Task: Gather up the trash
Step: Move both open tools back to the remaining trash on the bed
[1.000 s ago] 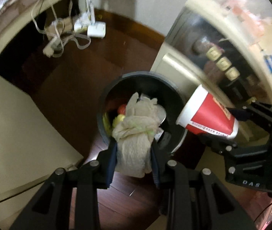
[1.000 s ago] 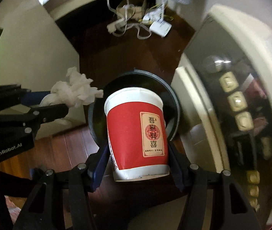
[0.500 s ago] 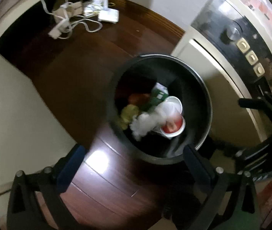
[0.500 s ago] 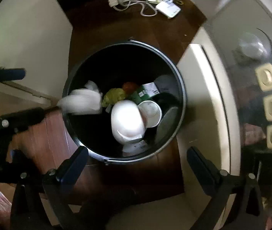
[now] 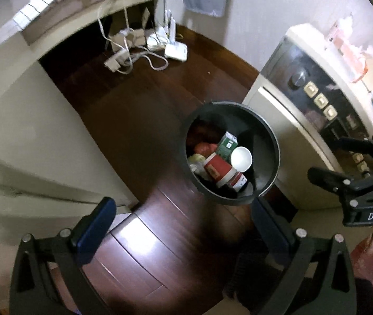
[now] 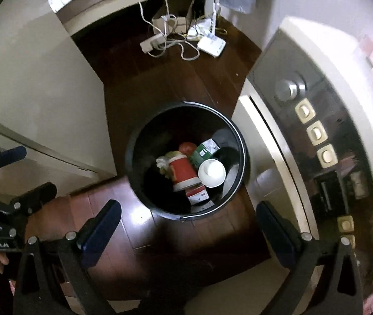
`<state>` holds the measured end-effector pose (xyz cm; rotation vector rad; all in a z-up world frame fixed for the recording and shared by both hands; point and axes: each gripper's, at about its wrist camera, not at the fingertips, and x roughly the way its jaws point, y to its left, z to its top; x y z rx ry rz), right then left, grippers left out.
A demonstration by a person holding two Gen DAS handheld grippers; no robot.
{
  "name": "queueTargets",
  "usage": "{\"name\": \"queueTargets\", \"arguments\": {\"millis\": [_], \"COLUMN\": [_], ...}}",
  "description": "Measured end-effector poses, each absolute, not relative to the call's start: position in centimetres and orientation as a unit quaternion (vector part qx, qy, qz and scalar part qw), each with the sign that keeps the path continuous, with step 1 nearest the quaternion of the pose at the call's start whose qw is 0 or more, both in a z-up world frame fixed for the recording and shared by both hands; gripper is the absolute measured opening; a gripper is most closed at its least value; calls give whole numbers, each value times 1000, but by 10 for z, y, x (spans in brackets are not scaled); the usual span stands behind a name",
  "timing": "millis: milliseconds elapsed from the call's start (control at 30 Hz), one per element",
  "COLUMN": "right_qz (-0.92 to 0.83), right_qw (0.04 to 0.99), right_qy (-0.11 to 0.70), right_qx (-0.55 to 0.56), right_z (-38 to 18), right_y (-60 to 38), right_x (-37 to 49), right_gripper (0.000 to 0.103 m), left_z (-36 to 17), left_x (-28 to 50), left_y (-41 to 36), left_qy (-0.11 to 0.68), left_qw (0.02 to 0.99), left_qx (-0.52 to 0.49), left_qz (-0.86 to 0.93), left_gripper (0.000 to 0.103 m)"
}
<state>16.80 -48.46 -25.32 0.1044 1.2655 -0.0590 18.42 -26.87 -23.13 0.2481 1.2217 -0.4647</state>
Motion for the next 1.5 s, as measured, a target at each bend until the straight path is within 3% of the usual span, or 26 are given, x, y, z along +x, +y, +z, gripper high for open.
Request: {"name": "queueTargets", "arguments": {"millis": [667,1500], "right_qz": [8,122], "right_qw": [875,917], "right_qy": [484,375], "right_qx": [19,-53], "right_z": [-79,64], "right_y": [-386,-219], "right_x": [101,75], "right_gripper": [103,103], "left_z": [-87,36], "left_x": [88,56], "left_y": [-155,-13], "left_qy": [471,341], "left_qw": [860,939], "left_qx": [87,20], "left_qz": [-175,-43], "left_gripper": [103,103]}}
